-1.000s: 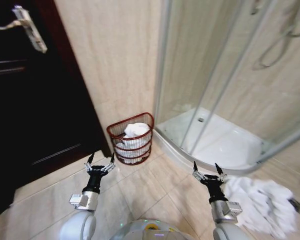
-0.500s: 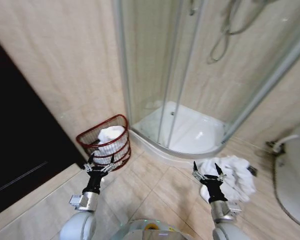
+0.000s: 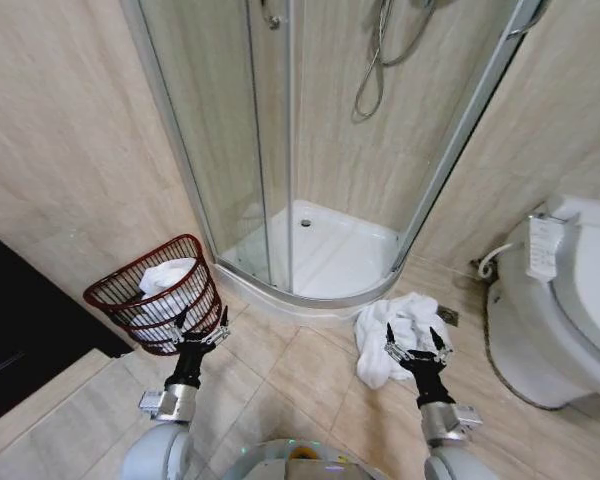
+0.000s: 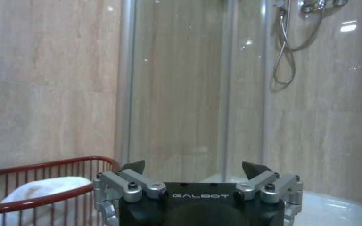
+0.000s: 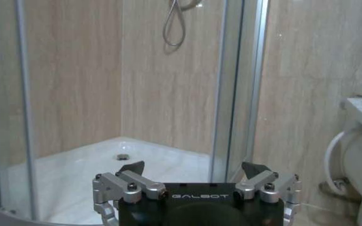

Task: Discard the used towel into the hamper.

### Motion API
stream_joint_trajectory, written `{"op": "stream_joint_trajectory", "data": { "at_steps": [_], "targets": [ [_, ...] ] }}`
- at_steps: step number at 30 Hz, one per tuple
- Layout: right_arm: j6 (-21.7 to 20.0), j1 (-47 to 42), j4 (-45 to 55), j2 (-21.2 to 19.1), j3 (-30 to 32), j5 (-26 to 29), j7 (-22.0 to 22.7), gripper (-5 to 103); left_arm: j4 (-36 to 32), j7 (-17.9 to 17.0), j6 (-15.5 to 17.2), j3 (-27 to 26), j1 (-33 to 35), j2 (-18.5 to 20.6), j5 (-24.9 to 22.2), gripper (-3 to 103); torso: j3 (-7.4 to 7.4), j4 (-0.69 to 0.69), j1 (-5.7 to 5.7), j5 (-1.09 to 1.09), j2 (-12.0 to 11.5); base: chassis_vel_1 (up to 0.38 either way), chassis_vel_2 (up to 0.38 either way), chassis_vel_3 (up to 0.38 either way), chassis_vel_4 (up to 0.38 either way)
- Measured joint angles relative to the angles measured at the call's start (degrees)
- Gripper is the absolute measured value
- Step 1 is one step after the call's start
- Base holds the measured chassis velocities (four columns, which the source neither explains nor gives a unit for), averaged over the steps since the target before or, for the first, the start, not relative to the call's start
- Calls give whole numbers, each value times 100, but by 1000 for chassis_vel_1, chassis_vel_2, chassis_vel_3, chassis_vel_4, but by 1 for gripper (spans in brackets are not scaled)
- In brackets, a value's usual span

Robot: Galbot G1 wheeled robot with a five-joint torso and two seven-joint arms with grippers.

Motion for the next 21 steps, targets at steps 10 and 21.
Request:
{"op": "stream_joint_trajectory", "data": {
  "at_steps": [10,21],
  "targets": [
    [42,-1,-32,19,-34,-23,-3,100,-5,3,0,-5,41,1,0,100,0,0,0,-1,0,-141,-147,135,145],
    [82,-10,-57,14,-30,-47,-11,100,-15,101,61,20,87,-52,34,100,0,-1,0,0,0,-146,-147,162,153]
  ]
}}
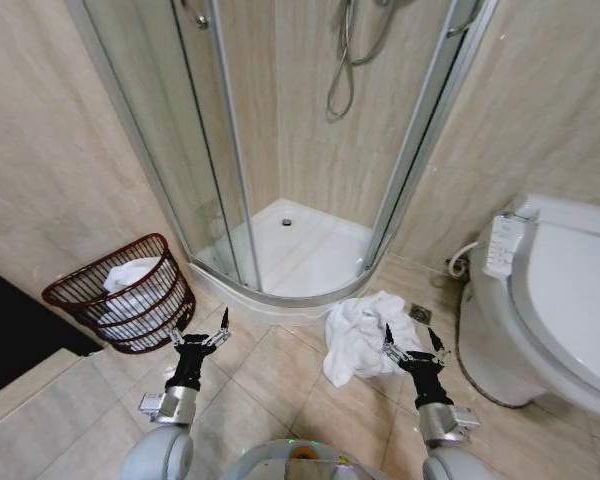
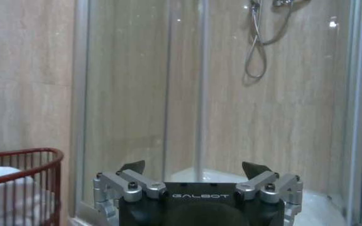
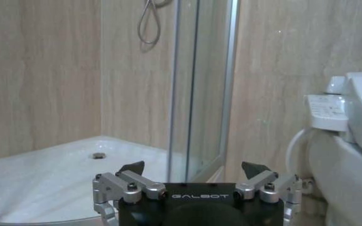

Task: Discard the used towel into the hamper.

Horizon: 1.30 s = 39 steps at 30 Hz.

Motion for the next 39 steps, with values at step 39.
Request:
{"op": "stream_joint_trajectory", "data": {
  "at_steps": [39],
  "targets": [
    [397,66,-169,73,65,-2,-233,100,191,-327,-196,50,34,-98,1,100,0,0,0,-1,1,-48,-20,92,61]
  ]
}}
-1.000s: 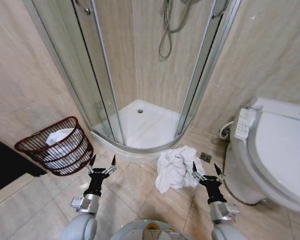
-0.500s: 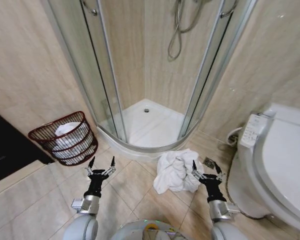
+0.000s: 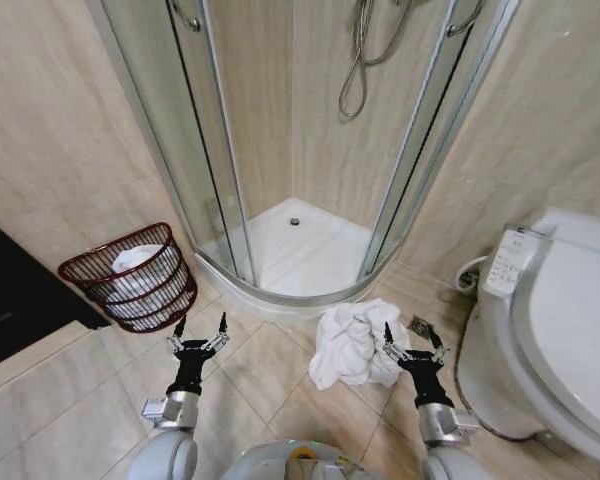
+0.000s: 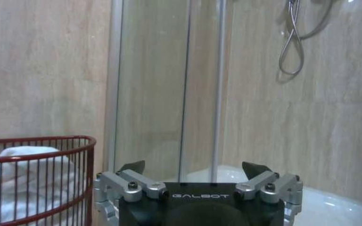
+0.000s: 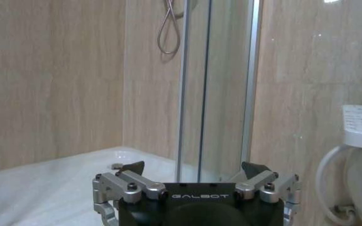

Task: Discard the used towel into the hamper.

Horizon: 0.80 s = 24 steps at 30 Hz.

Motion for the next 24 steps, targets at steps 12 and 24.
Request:
{"op": "stream_joint_trajectory", "data": {
  "at_steps": [12,24],
  "targets": [
    [16,-34,-34,-30,-2,-86,47,100,-9,0,23,-7,22,-24,16,100,2,-1,3,0,-1,-127,129,118,-113],
    [-1064,249,-811,-452,461,323,12,100,91,-252,-188,-8,-16,-102,151,100,0,0,0,2,-1,36,-1,-11,27]
  ]
}}
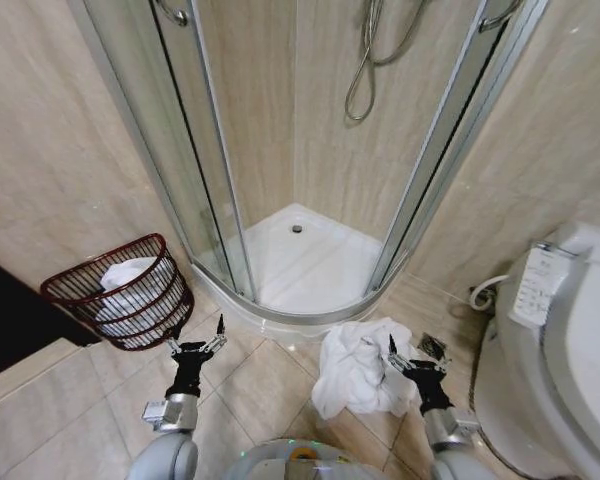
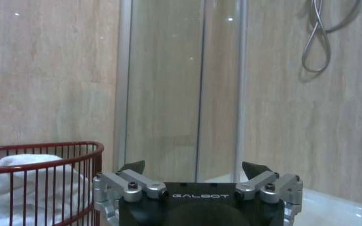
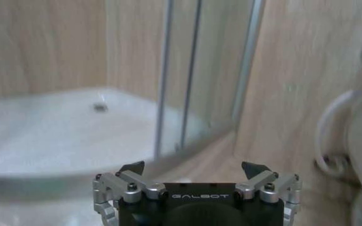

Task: Discard the used towel into the hamper.

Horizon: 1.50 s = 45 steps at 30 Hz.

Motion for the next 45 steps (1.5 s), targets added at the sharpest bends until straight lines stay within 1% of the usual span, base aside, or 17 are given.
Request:
{"op": "stream_joint_trajectory", "data": {
  "at_steps": [1,5,8,10,12,13,14,16,23,29,34,35,37,39,40,42,45],
  "targets": [
    [-177,124,-181,-59,65,66,-37,100,0,-22,3,0,-6,-31,-3,100,0,0,0,-1,0,0,0,0,0],
    [-398,377,-545,-179,120,259,-178,100,3,-63,14,1,-25,-91,-14,100,1,0,0,1,0,0,0,0,0],
    [-597,818,-1046,-314,139,481,-697,100,27,-73,20,2,-36,-110,-16,100,1,0,0,0,0,0,0,0,0],
    [-621,868,-1103,-327,136,503,-776,100,28,-73,20,2,-36,-110,-16,100,1,0,0,0,0,0,0,0,0],
    [-868,1236,-1491,-403,122,627,-1475,100,29,-76,28,-12,-40,-104,-15,100,1,1,0,-1,0,0,0,0,0],
    [-868,1236,-1491,-403,122,627,-1475,100,29,-76,28,-12,-40,-104,-15,100,1,1,0,-1,0,0,0,0,0],
    [-964,1346,-1621,-415,124,626,-1667,100,29,-78,31,-25,-41,-98,-15,100,1,1,0,-1,0,0,0,0,0],
    [-1099,1553,-1866,-425,96,582,-1824,100,23,-84,35,-57,-41,-83,-19,100,1,0,0,-3,0,0,0,0,0],
    [-1409,1925,-2407,-373,-52,352,-1709,100,67,-88,40,-104,-38,-27,-40,100,1,0,1,-3,0,0,0,0,0],
    [-1413,2165,-2880,-380,-117,186,-1634,100,78,-85,120,-96,-73,-13,-32,100,1,0,1,-2,0,0,0,0,0],
    [-1353,2374,-3227,-408,-202,194,-1458,100,-38,-80,289,-60,-159,-35,-7,100,1,0,1,-2,0,0,0,0,0],
    [-1364,2393,-3250,-415,-215,193,-1462,103,-59,-79,313,-44,-167,-35,4,100,1,0,1,-2,0,0,0,0,0],
    [-1374,2409,-3265,-421,-229,193,-1469,100,-74,-77,327,-31,-167,-38,21,100,1,0,1,-2,0,0,0,0,0],
    [-1380,2448,-3320,-420,-247,190,-1491,90,-80,-74,335,-24,-161,-40,51,100,1,0,1,-2,0,0,0,0,0],
    [-1380,2448,-3320,-420,-247,190,-1491,90,-80,-74,335,-24,-161,-40,51,100,1,0,1,-2,0,0,0,0,0],
    [-1373,2505,-3398,-407,-246,187,-1514,79,-80,-71,335,-34,-144,-38,61,100,1,0,1,-2,0,0,0,0,0],
    [-1348,2517,-3413,-403,-247,187,-1519,74,-88,-71,324,-60,-130,-34,59,100,1,0,1,-2,0,0,0,0,0]
  ]
}}
